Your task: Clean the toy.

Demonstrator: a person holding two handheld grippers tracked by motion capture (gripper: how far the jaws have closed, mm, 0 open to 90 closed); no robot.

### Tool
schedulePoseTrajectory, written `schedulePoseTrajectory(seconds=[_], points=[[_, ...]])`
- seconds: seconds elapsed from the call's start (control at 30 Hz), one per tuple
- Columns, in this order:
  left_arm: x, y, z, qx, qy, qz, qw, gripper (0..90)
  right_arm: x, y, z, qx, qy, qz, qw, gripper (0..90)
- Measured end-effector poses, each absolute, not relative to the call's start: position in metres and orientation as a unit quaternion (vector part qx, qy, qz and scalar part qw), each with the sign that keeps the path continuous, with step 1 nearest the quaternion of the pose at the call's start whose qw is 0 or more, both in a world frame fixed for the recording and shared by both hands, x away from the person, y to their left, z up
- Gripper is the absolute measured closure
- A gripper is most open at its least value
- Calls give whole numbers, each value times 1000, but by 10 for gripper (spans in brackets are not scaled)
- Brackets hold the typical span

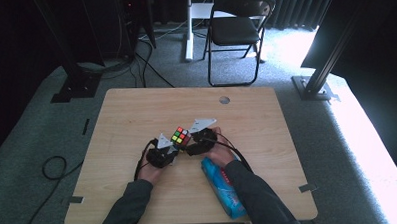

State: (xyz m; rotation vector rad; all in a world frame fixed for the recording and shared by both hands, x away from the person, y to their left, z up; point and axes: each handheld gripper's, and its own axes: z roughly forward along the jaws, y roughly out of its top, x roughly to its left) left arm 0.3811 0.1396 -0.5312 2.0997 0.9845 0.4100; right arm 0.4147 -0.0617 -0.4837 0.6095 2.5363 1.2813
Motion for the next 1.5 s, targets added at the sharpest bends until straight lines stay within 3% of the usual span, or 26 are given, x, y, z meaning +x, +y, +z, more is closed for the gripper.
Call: schedulePoseTrajectory(seconds=[0.33, 1.13, 1.5], points=[[385, 157, -527, 801, 417, 174, 393, 859, 415, -62, -484, 208, 867, 438, 118, 344], [367, 118, -531, 848, 332, 162, 379, 858, 419, -65, -484, 232, 858, 443, 114, 344], [372, 144, -523, 823, 371, 179, 390, 858, 426, -68, -484, 271, 847, 443, 116, 344]])
